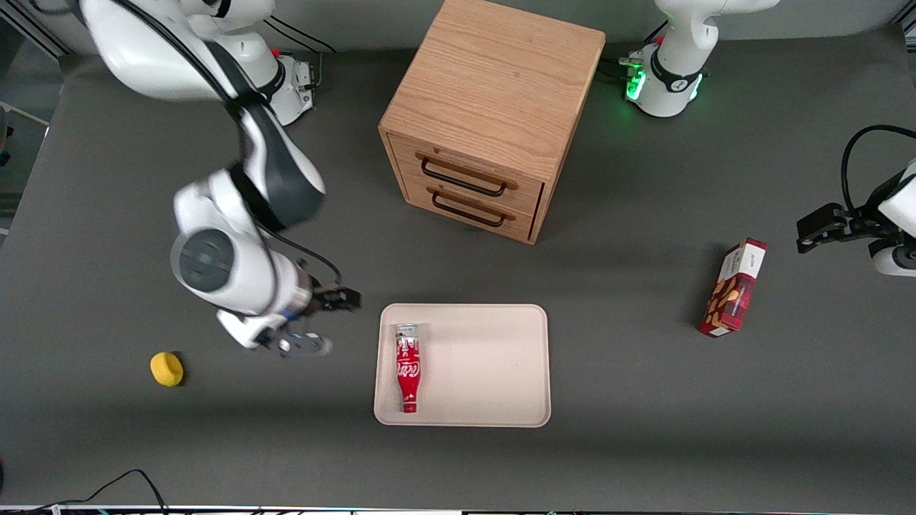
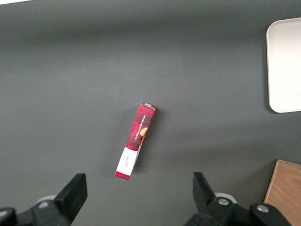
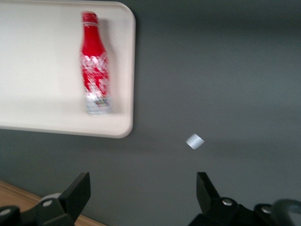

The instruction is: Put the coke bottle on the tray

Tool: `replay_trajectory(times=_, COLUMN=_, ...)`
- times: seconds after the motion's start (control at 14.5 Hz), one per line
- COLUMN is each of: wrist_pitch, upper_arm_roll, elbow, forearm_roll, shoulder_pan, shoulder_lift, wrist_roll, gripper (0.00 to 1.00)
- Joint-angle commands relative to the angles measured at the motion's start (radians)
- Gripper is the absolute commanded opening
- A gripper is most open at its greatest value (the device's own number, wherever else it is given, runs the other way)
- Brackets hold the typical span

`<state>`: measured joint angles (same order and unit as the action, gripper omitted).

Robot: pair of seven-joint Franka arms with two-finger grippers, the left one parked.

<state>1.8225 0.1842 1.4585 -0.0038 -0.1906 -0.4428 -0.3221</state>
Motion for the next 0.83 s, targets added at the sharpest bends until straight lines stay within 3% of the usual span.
replay_trajectory(times=0.0, wrist_pitch=0.017, upper_arm_roll=0.029, elbow=0.354, forearm_roll=0.022, shoulder_pan=0.104, shoulder_lift=0.321, wrist_roll=0.131, gripper=1.0)
replay_trajectory(times=0.21, wrist_pitch=-0.095, upper_arm_roll=0.008, elbow=0.417, forearm_roll=0.022, shoulder_pan=0.132, shoulder_lift=0.479, wrist_roll=0.196, gripper=1.0)
replay_trajectory(times=0.48, wrist_pitch=-0.21, upper_arm_roll=-0.104, elbow=0.427, forearm_roll=0.022, shoulder_pan=0.1, shoulder_lift=0.628, wrist_roll=0.215, gripper=1.0)
replay_trajectory(times=0.76, wrist_pitch=-0.258, upper_arm_roll=-0.199, elbow=0.404, forearm_roll=0.03, shoulder_pan=0.05, shoulder_lift=0.648, wrist_roll=0.256, gripper=1.0)
